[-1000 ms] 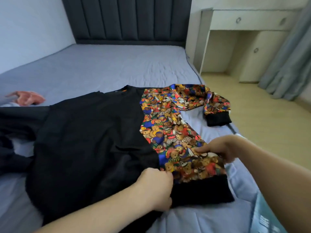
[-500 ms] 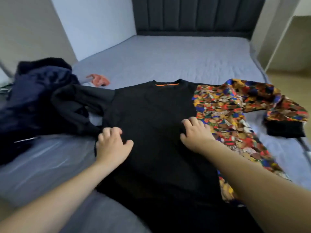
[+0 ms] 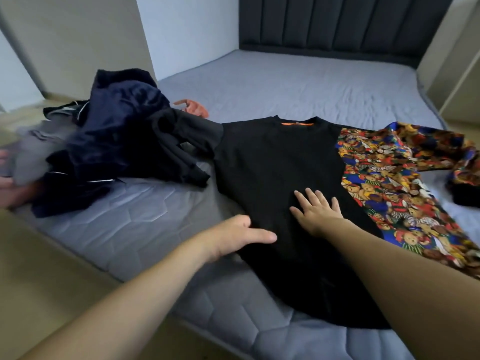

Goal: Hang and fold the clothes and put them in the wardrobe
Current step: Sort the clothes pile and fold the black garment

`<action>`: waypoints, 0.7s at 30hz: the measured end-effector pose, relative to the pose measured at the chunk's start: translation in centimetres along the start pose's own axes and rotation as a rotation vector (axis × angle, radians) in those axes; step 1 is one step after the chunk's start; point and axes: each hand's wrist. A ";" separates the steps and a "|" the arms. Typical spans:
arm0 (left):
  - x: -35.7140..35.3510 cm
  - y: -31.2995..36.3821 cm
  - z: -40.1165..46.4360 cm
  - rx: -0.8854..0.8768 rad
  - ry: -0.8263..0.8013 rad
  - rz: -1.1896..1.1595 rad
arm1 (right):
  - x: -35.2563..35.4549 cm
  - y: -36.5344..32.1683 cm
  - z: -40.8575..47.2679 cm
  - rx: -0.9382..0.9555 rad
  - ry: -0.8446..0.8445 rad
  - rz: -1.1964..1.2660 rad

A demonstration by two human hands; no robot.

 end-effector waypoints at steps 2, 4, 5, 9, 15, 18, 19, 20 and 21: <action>-0.6 0.4 -0.9 -0.144 0.059 0.140 | 0.7 -0.3 -0.7 -0.048 -0.040 -0.024; -0.6 0.8 -1.6 -0.145 0.116 -0.029 | 1.7 -0.8 -0.8 -0.085 -0.086 -0.017; -0.6 0.9 -1.6 -0.104 0.143 -0.153 | 2.2 -1.1 -0.8 -0.100 -0.108 0.001; -1.0 0.6 -0.7 0.163 0.102 -0.321 | 2.8 -1.9 -1.6 -0.123 -0.149 0.019; -2.2 2.2 -1.6 0.219 -0.153 -0.442 | 3.1 -1.1 -3.0 -0.122 -0.196 0.001; -1.9 2.5 -1.6 0.168 0.069 -0.558 | 3.2 -0.7 -2.6 -0.147 -0.228 -0.012; -1.5 2.5 -1.7 0.182 0.176 -0.553 | 3.0 -0.6 -2.3 -0.154 -0.237 -0.021; -0.9 2.4 -2.0 0.204 0.245 -0.503 | 2.7 -0.5 -2.1 -0.163 -0.243 -0.026; -0.1 2.3 -2.7 0.230 0.261 -0.438 | 2.6 -0.7 -1.8 -0.172 -0.243 -0.037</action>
Point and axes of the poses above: each hand's wrist, its own z-axis towards the middle knuckle, its own x-axis out of the back of the hand, y = z × x, and after that the axes turned 13 degrees about z, right-handed
